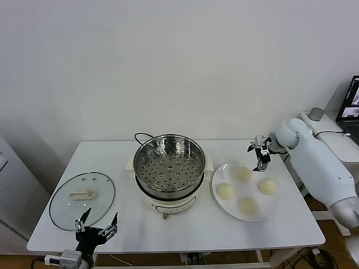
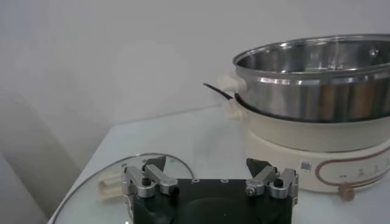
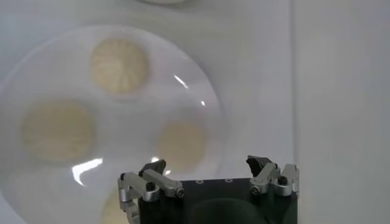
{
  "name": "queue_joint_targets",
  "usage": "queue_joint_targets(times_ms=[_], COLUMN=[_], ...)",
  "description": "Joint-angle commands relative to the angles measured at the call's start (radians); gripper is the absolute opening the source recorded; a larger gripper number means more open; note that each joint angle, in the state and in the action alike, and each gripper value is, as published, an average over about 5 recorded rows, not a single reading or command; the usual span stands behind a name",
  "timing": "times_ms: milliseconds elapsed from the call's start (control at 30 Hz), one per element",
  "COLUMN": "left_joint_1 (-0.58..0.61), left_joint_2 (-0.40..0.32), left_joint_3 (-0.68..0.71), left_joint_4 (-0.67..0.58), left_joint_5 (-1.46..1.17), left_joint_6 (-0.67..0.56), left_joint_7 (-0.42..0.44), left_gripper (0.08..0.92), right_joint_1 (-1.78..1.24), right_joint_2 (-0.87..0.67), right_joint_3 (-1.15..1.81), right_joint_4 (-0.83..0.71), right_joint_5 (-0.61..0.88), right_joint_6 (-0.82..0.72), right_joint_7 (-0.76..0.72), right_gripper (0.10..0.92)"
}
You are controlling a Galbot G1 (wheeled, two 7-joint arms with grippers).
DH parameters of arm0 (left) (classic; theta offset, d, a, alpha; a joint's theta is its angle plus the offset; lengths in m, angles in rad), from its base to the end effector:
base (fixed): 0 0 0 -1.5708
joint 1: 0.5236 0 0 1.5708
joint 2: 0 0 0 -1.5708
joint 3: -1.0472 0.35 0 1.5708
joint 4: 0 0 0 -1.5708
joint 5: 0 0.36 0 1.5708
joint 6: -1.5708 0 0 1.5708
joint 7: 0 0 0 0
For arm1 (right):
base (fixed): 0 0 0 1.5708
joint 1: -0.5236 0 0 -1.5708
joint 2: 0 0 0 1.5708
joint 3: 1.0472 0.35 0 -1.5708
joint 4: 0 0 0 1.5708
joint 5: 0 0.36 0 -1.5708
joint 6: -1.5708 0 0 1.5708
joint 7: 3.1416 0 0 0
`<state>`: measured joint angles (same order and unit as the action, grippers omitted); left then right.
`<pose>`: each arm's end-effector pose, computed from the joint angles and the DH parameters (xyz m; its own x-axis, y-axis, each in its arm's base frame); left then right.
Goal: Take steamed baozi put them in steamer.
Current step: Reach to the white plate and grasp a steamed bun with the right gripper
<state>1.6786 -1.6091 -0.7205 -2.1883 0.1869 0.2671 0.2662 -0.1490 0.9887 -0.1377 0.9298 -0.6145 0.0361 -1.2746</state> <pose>0.1476 0.0520 -0.2859 -0.9456 0.0135 0.3252 0.0793 0.9786 0.1900 0.5874 -0.1628 -0.1768 -0.2956 -0.1375 0.9454 -0.9478 -0.0815 -0.3082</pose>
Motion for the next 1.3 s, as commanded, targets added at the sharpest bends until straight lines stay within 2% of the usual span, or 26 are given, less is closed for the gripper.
queue_joint_targets(times_ms=[33, 567, 900, 1300], left_joint_1=[0.002, 0.01, 0.007, 0.008], left_joint_2=[-0.049, -0.049, -0.049, -0.049], left_joint_3=[0.001, 0.009, 0.01, 0.011], left_joint_4=[-0.008, -0.01, -0.006, -0.005], left_joint_5=[0.004, 0.005, 0.005, 0.005], left_joint_6=[0.017, 0.022, 0.023, 0.023], left_joint_7=[0.002, 0.004, 0.005, 0.006], left_gripper=[0.823, 0.823, 0.823, 0.823], right_joint_1=[0.012, -0.035, -0.021, -0.027], right_joint_2=[0.1, 0.132, 0.155, 0.154], right_joint_3=[0.006, 0.098, 0.123, 0.122], right_joint_4=[-0.135, -0.176, -0.221, -0.218], right_joint_5=[-0.11, -0.232, -0.237, -0.238], right_joint_6=[0.055, 0.075, 0.072, 0.057], right_joint_7=[-0.023, 0.044, 0.087, 0.067], right_gripper=[0.823, 0.823, 0.823, 0.823])
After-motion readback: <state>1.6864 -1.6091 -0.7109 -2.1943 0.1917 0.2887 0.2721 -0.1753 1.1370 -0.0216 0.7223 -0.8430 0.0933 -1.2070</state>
